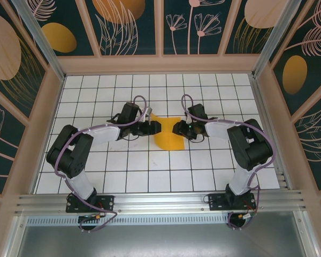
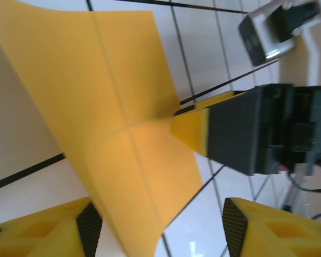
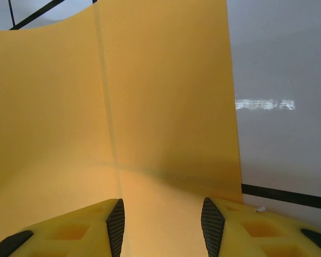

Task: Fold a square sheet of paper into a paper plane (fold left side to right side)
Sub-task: First fold in half a square sheet of paper at the center of the table.

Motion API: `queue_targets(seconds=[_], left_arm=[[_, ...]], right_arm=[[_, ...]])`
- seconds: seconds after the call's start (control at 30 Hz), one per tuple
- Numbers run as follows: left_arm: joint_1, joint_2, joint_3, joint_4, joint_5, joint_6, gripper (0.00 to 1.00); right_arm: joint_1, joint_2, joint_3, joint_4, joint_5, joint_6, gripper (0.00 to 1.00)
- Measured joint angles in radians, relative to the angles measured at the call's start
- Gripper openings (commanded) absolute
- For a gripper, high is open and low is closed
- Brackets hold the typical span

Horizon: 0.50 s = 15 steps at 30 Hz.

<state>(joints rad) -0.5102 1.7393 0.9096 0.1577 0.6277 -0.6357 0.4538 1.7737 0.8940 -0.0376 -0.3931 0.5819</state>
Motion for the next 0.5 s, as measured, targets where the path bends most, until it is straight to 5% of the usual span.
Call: queue_targets(seconds=[0.2, 0.5], left_arm=[[-0.006, 0.008, 0.002, 0.094, 0.069, -0.058, 0.74], [-0.04, 0.097, 0.01, 0.164, 0.098, -0.112, 0.66]], right_arm=[[0.0, -0.004, -0.021, 0.042, -0.009, 0.004, 0.48], [-0.021, -0.013, -0.068, 0.138, -0.072, 0.038, 0.49]])
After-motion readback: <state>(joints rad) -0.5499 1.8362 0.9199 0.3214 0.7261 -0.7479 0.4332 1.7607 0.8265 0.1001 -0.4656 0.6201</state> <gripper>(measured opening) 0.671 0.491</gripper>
